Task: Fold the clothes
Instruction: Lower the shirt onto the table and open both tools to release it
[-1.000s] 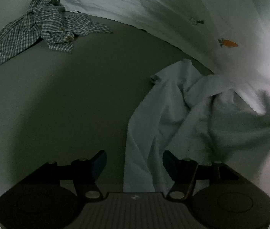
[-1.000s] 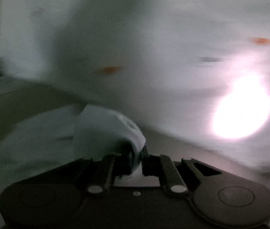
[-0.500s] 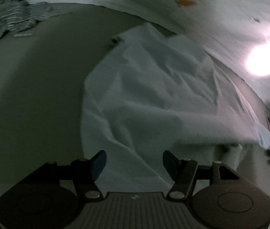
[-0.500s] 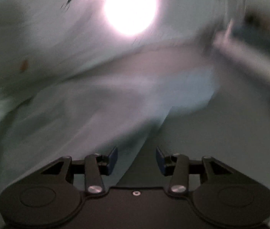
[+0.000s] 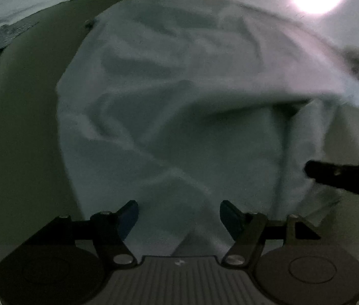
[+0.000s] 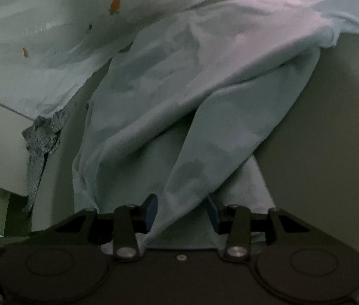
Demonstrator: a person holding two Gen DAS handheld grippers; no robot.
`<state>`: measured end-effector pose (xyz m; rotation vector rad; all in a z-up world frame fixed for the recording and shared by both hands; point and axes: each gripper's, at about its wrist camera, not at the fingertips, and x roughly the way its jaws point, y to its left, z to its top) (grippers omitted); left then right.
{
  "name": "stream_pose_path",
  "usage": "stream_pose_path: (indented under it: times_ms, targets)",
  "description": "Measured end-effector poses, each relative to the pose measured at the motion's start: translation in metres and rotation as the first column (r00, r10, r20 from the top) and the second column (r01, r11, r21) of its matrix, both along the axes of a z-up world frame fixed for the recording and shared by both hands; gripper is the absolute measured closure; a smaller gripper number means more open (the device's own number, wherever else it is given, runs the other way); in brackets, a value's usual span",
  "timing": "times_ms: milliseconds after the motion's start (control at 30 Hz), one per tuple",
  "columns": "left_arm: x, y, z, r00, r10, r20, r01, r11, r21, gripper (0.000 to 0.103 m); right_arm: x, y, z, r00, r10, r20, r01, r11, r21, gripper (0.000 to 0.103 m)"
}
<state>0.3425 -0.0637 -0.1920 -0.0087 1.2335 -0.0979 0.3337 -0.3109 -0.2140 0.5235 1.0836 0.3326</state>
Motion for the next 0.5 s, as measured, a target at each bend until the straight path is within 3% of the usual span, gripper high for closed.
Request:
stream_pose_path:
  times_ms: [67,100,133,167,200,300,400,467,500]
  targets:
    - [-0.002,0.006,-0.004,1.000,0.025,-0.004,-0.025,1.000,0.018,0.036,0.004,0.002,-0.014,1.000,-0.005,-0.030,0.005,1.000,-0.008,0.062]
    - [-0.003,0.009,-0.005,0.999,0.041,0.004,-0.041,0.999,0.011,0.044,0.001,0.002,-0.015,0.999,-0.017,-0.034,0.017,1.000,-0.006,0.066]
    - [-0.005,0.013,-0.005,0.998,0.060,0.014,-0.060,0.998,0.001,0.050,-0.002,-0.002,-0.016,0.999,-0.028,-0.029,0.028,1.000,0.007,0.082]
    - [-0.007,0.018,-0.003,0.997,0.080,0.024,-0.079,0.997,-0.018,0.064,-0.008,-0.009,-0.017,0.999,-0.038,-0.021,0.038,0.999,0.025,0.099]
    - [-0.010,0.023,-0.001,0.994,0.100,0.035,-0.099,0.994,-0.044,0.083,-0.012,-0.015,-0.012,0.998,-0.061,0.004,0.061,0.997,0.042,0.100]
    - [-0.022,0.040,0.011,0.977,0.191,0.090,-0.184,0.980,-0.077,0.085,-0.027,-0.047,0.011,0.978,-0.180,0.102,0.171,0.982,0.084,0.101]
    - [-0.037,0.068,0.022,0.937,0.329,0.115,-0.314,0.941,-0.126,0.086,-0.046,-0.105,0.035,0.904,-0.394,0.167,0.372,0.917,0.146,0.102]
    - [-0.043,0.087,0.020,0.909,0.407,0.095,-0.386,0.904,-0.183,0.086,-0.059,-0.148,0.036,0.818,-0.555,0.151,0.541,0.831,0.130,0.101]
    - [-0.045,0.095,0.018,0.896,0.437,0.079,-0.414,0.887,-0.205,0.085,-0.062,-0.161,0.033,0.803,-0.579,0.139,0.573,0.815,0.085,0.099]
